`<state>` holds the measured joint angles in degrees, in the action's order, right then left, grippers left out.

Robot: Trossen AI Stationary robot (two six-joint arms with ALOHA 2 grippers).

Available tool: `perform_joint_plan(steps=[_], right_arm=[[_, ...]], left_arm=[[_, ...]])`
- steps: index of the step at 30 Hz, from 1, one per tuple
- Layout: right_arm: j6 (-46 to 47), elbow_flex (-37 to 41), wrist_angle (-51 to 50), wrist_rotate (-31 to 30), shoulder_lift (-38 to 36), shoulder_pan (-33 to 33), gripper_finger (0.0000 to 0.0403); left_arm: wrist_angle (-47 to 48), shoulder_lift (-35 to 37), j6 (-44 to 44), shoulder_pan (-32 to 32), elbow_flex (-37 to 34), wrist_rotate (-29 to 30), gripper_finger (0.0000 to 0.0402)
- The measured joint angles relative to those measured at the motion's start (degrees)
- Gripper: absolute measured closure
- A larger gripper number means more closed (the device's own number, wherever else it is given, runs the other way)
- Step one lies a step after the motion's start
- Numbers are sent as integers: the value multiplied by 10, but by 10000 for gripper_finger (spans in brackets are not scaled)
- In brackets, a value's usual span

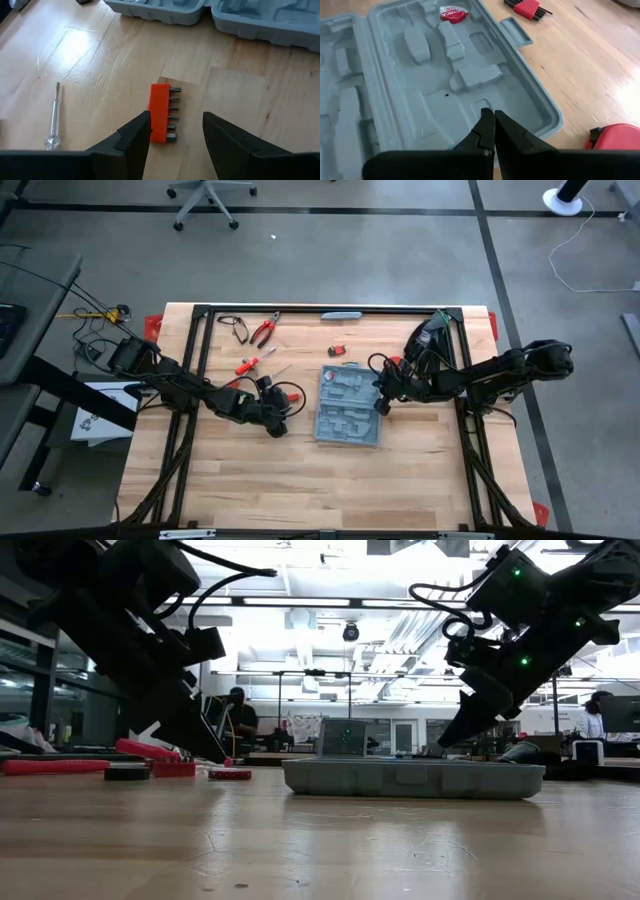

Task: Prefit tool cases
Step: Put the right orange multi-bit set into the gray tool case

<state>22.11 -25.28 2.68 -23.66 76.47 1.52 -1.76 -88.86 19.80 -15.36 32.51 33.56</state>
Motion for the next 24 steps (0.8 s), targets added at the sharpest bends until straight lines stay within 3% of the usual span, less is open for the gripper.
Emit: perform_joint_plan(steps=[17,21,24], right_arm=[[10,0,-3,2,0,0,402],[16,0,-8,2,0,0,402],[11,0,-8,2,0,0,402]], left_arm=[[-29,-5,-84,-2,1,-1,232],[-44,-30,-107,-7,1,-36,232],[-67,-60,-124,-11,1,-29,232]])
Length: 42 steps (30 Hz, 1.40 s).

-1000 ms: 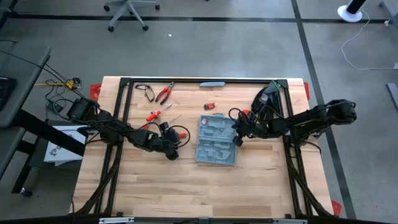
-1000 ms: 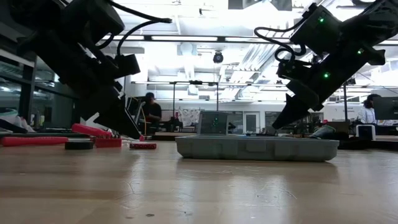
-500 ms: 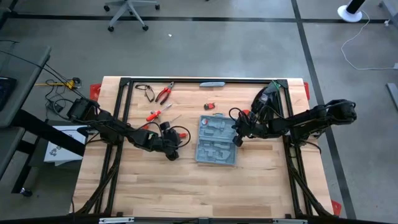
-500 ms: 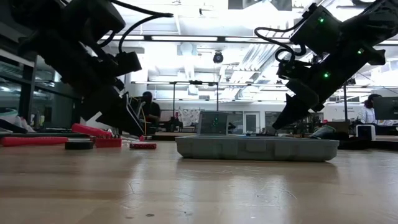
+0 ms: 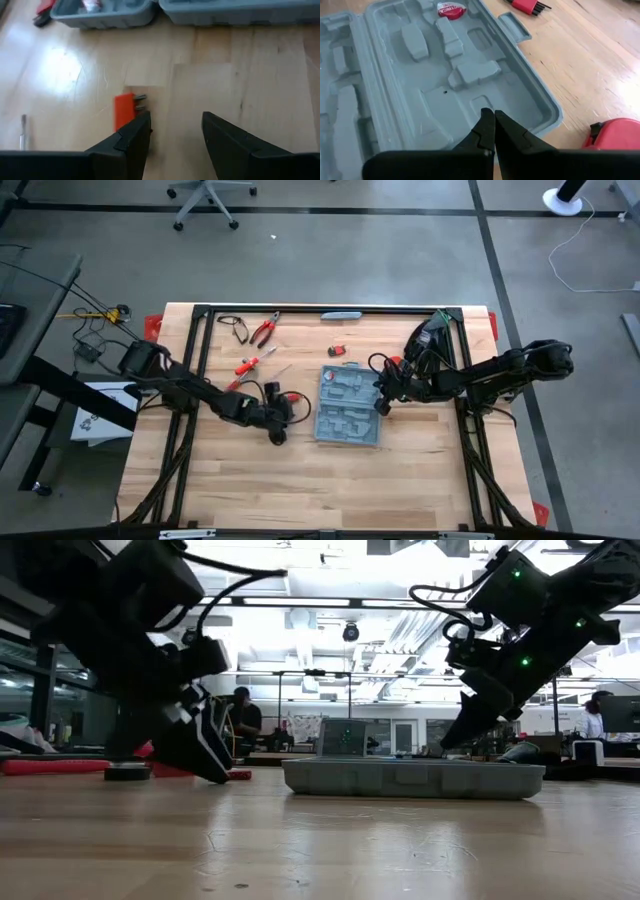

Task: Prefit tool cases
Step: Put the right orange multi-bit set into the gray tool case

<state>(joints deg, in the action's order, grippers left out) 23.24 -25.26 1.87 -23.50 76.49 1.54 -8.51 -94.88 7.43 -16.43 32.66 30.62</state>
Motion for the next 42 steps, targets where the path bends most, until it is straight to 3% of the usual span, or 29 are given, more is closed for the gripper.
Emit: perform_joint_plan(steps=[10,42], right_arm=[[-1,0,0,-2,0,0,402],[7,0,-4,-1,0,0,402]], left_arm=[[2,-29,-36,-20,10,110,232],[53,-27,-20,63,11,40,232]])
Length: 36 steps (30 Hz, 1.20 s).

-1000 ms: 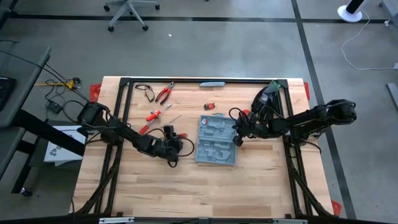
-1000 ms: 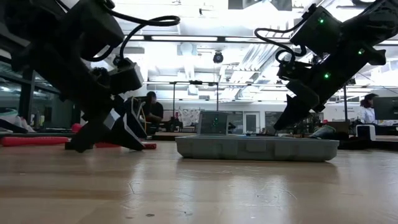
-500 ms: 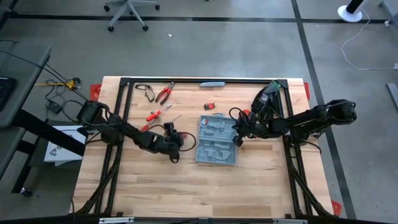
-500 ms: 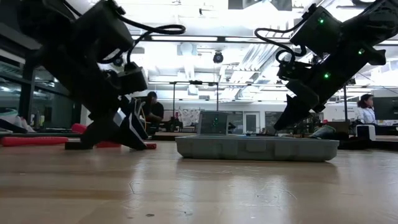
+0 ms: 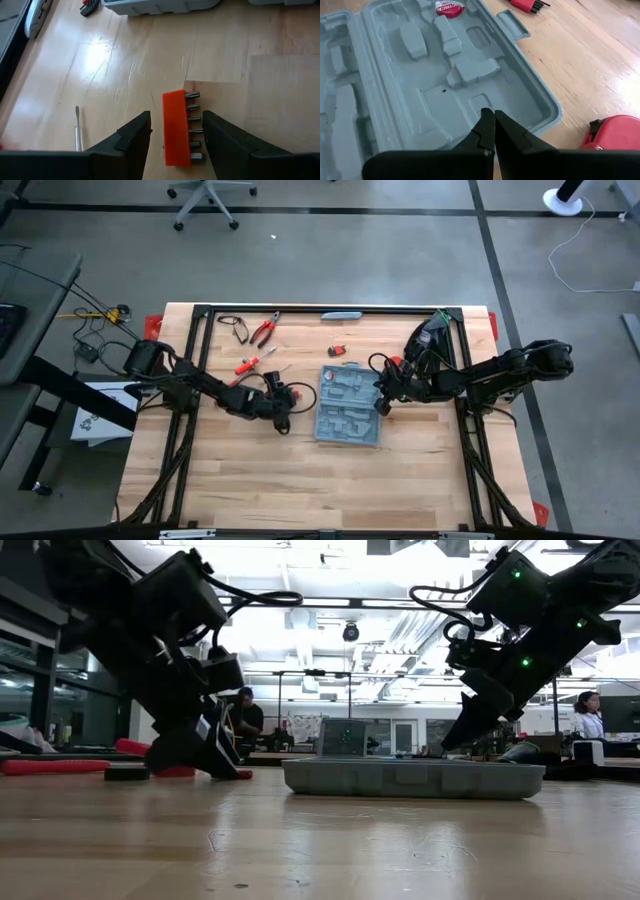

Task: Prefit tool cases
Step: Put the right orange multi-bit set into the gray tool case

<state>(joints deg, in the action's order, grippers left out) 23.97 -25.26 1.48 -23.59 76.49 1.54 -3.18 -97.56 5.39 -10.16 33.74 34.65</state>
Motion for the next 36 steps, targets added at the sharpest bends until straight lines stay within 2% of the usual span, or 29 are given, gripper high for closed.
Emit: perform_joint_plan(steps=[8,17,22,25,28,34,36], right_arm=[[0,0,0,0,0,0,402],[2,0,0,0,0,0,402],[2,0,-1,0,0,0,402],[1,0,-5,0,0,0,402],[0,0,-5,0,0,0,402],[2,0,-6,0,0,0,402],[4,0,-7,0,0,0,402]], left_arm=[[-1,1,27,14,0,-27,232],[-14,3,88,73,0,-142,232],[-18,4,123,114,1,-230,232],[-18,5,126,130,1,-255,235],[-19,5,128,137,1,-258,253],[-20,5,139,144,1,-258,317],[-21,5,140,144,1,-258,323]])
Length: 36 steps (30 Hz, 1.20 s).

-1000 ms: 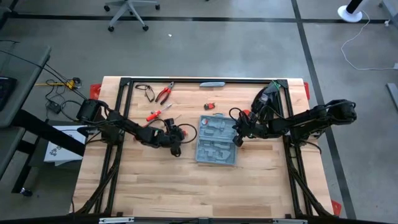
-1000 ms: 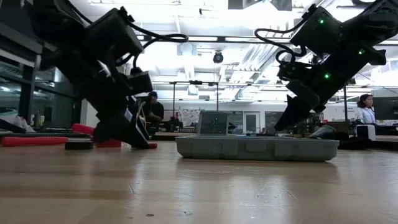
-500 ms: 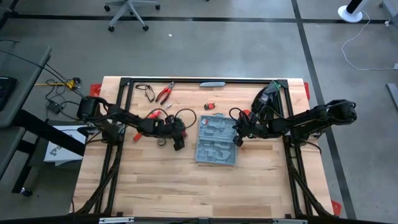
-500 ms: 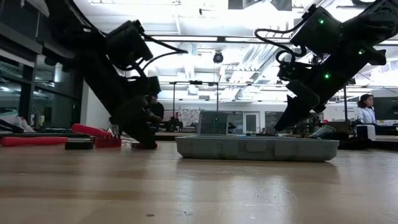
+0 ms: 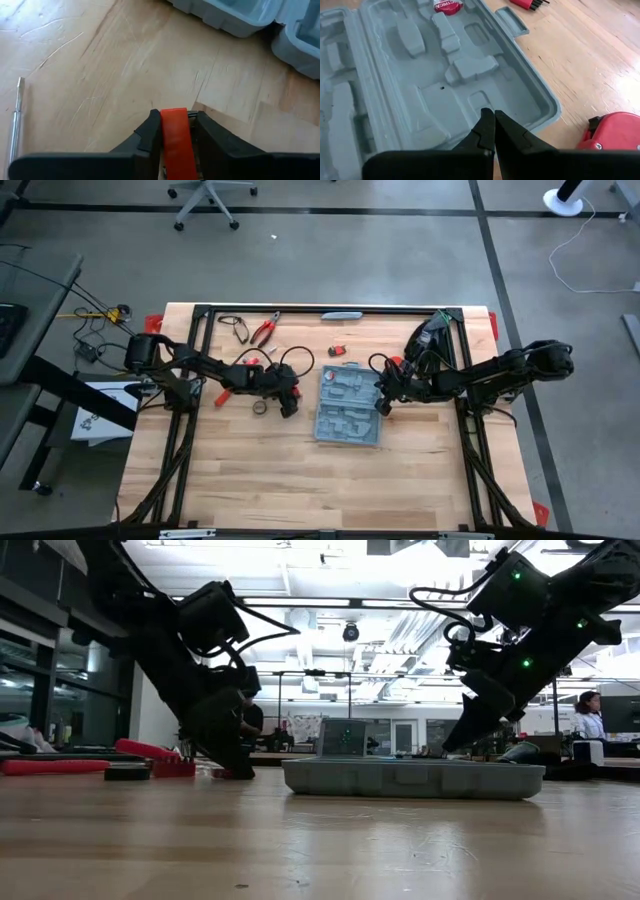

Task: Prefit tool cases
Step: Put the right orange multi-bit set into the gray tool case

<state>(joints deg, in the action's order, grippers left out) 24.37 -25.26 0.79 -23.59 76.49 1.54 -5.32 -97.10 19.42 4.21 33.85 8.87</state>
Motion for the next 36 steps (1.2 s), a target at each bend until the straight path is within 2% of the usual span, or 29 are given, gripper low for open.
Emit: perform_joint_plan(steps=[4,10,14,20,22,28,32,36], right_arm=[[0,0,-2,0,0,0,402],[0,0,-2,0,0,0,402],[0,0,-2,0,0,0,402],[0,0,-2,0,0,0,402],[0,0,-1,-1,0,0,402],[-4,0,6,-1,0,0,402],[-4,0,6,-1,0,0,402],[-4,0,5,-1,0,0,402]], left_arm=[[-8,3,-2,8,-1,-31,323],[-1,34,-2,46,-4,-119,316],[0,40,-1,88,-4,-238,314],[1,24,-21,150,-7,-478,311],[-23,19,-17,173,-4,-527,311],[-72,-35,17,221,19,-561,310],[-86,-70,34,229,50,-594,310],[-82,-88,40,226,86,-588,310]])
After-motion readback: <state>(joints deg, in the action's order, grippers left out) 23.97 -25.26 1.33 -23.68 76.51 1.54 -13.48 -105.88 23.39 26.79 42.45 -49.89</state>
